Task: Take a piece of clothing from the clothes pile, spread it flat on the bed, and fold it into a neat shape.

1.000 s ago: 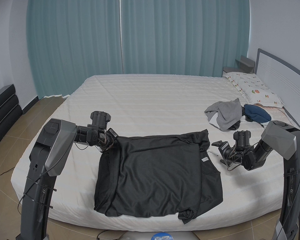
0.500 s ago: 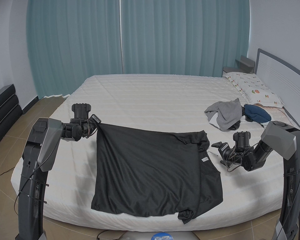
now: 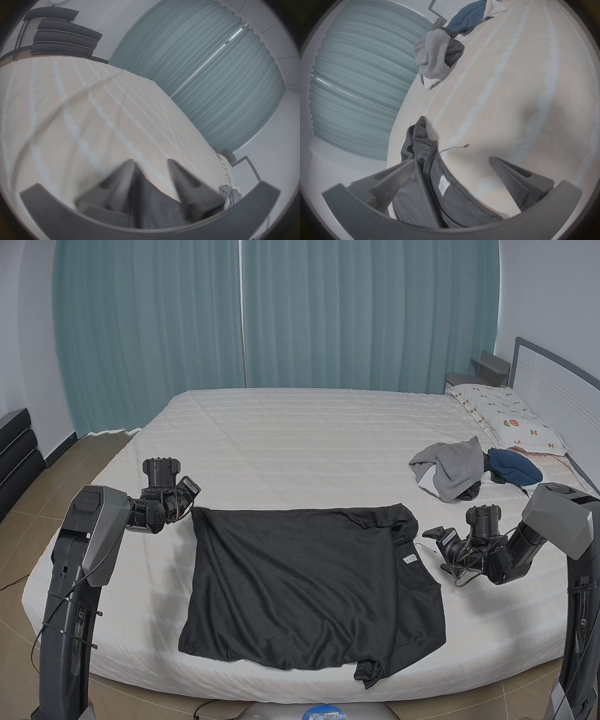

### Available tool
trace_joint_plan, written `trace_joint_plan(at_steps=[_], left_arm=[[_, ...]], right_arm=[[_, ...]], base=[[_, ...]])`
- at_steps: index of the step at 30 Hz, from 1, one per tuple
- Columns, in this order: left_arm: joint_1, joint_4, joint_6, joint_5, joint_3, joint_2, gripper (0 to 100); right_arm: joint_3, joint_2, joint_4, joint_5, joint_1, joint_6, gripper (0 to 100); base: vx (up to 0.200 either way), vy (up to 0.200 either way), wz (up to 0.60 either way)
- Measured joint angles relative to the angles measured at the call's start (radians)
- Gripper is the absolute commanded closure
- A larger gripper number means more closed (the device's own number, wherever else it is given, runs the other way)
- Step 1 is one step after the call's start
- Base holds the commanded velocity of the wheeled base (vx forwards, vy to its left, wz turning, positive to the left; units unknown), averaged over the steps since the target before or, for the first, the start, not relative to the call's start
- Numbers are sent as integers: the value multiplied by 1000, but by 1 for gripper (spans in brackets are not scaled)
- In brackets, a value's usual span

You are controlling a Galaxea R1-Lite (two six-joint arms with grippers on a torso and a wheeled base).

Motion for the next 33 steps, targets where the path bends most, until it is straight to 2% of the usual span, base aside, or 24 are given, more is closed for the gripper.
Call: trace_joint_plan(at_steps=[5,9,15,22,26,33], left_arm=[[7,57,-13,1,5,-8,0],[12,140,-63,-16,34,-58,0],[21,186,-103,-77,178,-183,0],[23,191,-114,-170,469,-357,0],[11,180,-117,-199,641,-456,0],[-30,91,-120,-263,971,-632,0]], right_arm=[[36,-13,-30,0,2,-35,0],[63,-19,-45,1,10,-60,0],[98,-32,-48,1,27,-97,0],[146,-76,-47,2,43,-127,0],[174,-109,-46,2,55,-144,0],[243,-174,-46,2,84,-157,0]], base=[[0,0,0],[0,0,0],[0,0,0],[0,0,0],[0,0,0],[-29,0,0]])
